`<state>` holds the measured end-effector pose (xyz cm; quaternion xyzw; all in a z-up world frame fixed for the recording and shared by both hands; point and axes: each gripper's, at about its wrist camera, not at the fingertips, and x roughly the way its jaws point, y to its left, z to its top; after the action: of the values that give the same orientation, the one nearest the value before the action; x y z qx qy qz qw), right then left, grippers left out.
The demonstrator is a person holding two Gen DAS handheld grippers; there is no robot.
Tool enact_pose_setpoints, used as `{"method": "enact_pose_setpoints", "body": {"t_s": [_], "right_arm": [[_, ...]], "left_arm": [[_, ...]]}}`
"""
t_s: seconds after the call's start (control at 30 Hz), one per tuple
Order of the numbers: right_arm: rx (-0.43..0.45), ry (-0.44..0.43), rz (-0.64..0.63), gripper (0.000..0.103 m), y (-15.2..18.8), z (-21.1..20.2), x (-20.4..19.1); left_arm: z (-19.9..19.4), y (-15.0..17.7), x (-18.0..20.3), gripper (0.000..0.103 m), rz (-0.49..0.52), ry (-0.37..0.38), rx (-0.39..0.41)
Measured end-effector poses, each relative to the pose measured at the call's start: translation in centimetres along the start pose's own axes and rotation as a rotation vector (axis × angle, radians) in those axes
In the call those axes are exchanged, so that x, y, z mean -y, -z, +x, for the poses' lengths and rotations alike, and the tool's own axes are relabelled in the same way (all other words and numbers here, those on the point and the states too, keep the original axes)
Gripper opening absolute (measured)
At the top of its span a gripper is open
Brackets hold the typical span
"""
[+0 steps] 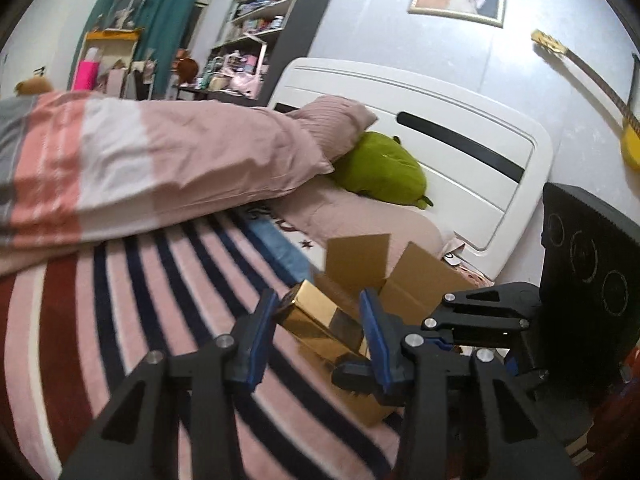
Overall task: Organize rigid objects
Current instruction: 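Carry the gold tube into the cardboard box and release it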
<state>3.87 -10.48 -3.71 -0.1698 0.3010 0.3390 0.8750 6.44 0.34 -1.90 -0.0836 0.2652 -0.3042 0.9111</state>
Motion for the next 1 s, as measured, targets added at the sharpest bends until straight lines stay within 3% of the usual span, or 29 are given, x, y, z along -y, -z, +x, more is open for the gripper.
{"method": "enact_pose_setpoints", "body": {"t_s": [0.2,0.5,0.57,0.6,0.63,0.67,0.7,0.83,1.0], "right_arm": [[0.001,0.053,0.059,0.013,1.5,-2.1,4.8],[-0.078,0.092,0.175,0.013,4.0,-2.6,11.7],[-0.101,0.080,0.189,0.013,4.2,-2.1,12.7],[-0.115,0.075,0.192,0.017,4.4,-1.8,13.0],[-0.128,0.071,0.189,0.024,4.6,-1.6,13.2],[-0.132,0.076,0.187,0.045,4.7,-1.6,13.3],[-0.119,0.084,0.191,0.060,4.9,-1.9,13.3],[-0.055,0.076,0.194,0.064,5.0,-3.1,13.3],[0.086,0.061,0.180,0.088,4.7,-5.6,11.8]], "left_arm": [[5.0,-1.8,3.8,0.039,0.046,0.027,-0.047],[12.3,-3.0,6.7,0.040,0.080,0.026,-0.162],[12.8,-2.9,6.8,0.059,0.067,0.011,-0.177],[12.6,-3.0,6.7,0.063,0.053,0.011,-0.169],[12.3,-3.1,6.7,0.078,0.045,0.005,-0.156],[11.7,-3.1,6.7,0.088,0.044,-0.017,-0.135],[11.3,-3.1,6.9,0.089,0.049,-0.042,-0.121],[8.9,-2.7,7.1,0.098,0.059,-0.178,-0.095],[4.0,-1.7,7.0,0.099,0.042,-0.374,0.011]]}}
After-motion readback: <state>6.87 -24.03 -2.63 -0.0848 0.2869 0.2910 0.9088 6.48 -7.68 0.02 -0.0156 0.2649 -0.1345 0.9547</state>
